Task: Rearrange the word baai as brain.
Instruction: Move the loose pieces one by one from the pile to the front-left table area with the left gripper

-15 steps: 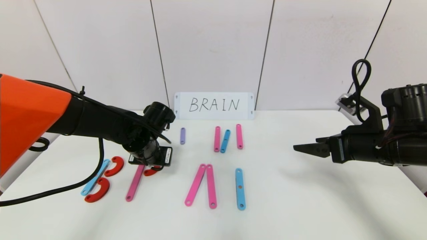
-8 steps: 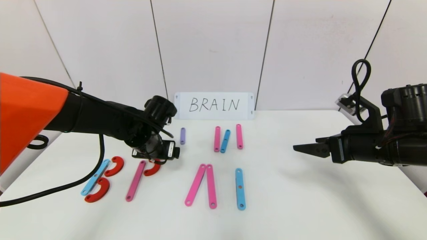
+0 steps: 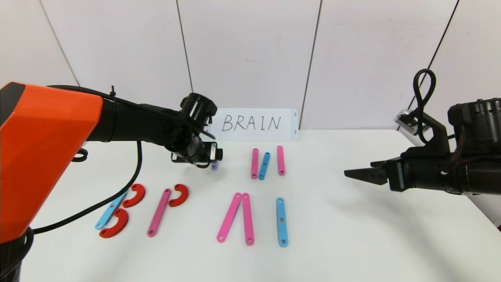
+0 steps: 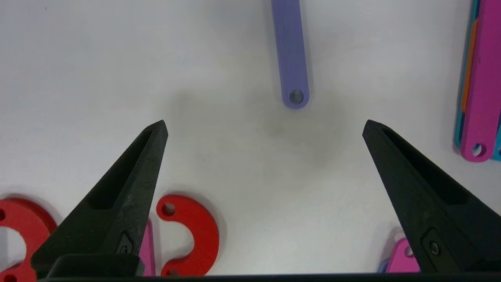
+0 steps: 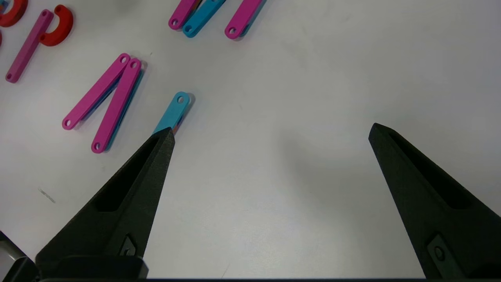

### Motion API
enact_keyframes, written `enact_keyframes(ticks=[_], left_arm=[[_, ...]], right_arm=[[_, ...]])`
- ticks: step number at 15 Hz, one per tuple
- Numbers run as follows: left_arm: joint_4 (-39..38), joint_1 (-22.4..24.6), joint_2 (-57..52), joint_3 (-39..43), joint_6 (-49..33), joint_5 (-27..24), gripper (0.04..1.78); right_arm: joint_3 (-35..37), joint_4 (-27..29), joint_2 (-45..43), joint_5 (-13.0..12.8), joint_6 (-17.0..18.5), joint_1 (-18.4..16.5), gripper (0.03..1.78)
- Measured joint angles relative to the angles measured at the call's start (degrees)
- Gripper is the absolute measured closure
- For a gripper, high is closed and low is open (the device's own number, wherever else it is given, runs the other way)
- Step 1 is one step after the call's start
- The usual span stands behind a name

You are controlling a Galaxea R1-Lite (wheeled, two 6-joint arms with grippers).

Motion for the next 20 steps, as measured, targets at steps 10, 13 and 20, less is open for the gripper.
enact_keyframes(ticks=[10, 13, 20], left_arm=[[-0.05, 0.65, 13.6, -15.08, -1.12, 5.51, 0.08], [0.52, 0.65, 14.28, -15.2, -1.1, 5.47, 0.25], [0.55, 0.63, 14.74, -15.23, -1.05, 5.01, 1.36]], right_arm=[[0.04, 0.0, -0.22, 0.02, 0.0, 0.0, 0.07], [0.04, 0.0, -0.28, 0.02, 0.0, -0.02, 0.07], [0.09, 0.0, -0.39, 0.0, 0.0, -0.02, 0.07]])
